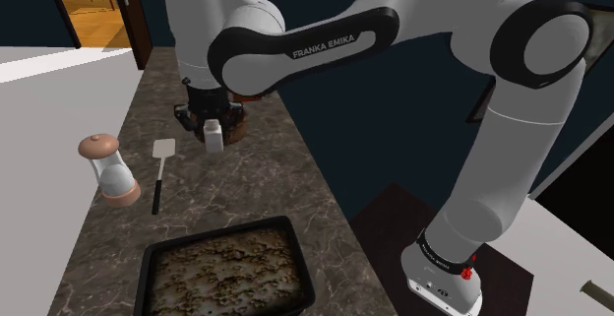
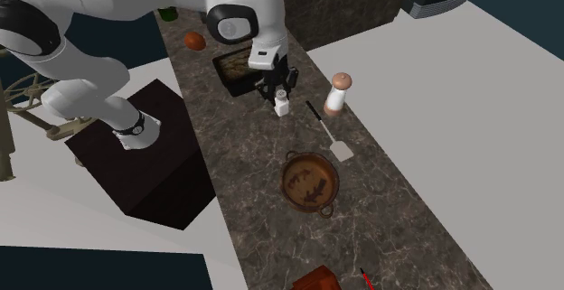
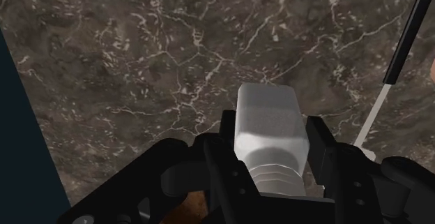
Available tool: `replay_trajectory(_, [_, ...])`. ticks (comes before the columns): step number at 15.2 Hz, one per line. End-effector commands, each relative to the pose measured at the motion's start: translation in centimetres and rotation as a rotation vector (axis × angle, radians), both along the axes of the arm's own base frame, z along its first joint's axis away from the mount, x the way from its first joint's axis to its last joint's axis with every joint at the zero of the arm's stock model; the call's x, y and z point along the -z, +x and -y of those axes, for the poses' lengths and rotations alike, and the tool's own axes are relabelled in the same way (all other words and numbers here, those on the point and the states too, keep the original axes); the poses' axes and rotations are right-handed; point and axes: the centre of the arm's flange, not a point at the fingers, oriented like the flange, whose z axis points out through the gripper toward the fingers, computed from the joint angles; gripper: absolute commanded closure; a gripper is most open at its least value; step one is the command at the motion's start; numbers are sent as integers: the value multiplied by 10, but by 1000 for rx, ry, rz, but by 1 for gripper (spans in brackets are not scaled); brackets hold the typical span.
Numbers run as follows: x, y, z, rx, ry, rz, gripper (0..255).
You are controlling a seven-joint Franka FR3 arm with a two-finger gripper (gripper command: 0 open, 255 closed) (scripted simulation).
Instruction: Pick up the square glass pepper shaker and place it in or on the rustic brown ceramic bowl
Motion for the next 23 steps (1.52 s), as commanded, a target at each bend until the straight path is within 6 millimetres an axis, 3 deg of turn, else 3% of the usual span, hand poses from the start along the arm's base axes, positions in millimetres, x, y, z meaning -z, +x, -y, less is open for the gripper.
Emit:
replay_trajectory(1, [-12, 0, 0, 0, 0, 0, 255])
replay_trajectory(4, [-26, 0, 0, 0, 0, 0, 255])
replay_trajectory(22, [-36, 206, 119, 0, 0, 0, 255])
replay_trajectory(23, [-31, 206, 119, 0, 0, 0, 255])
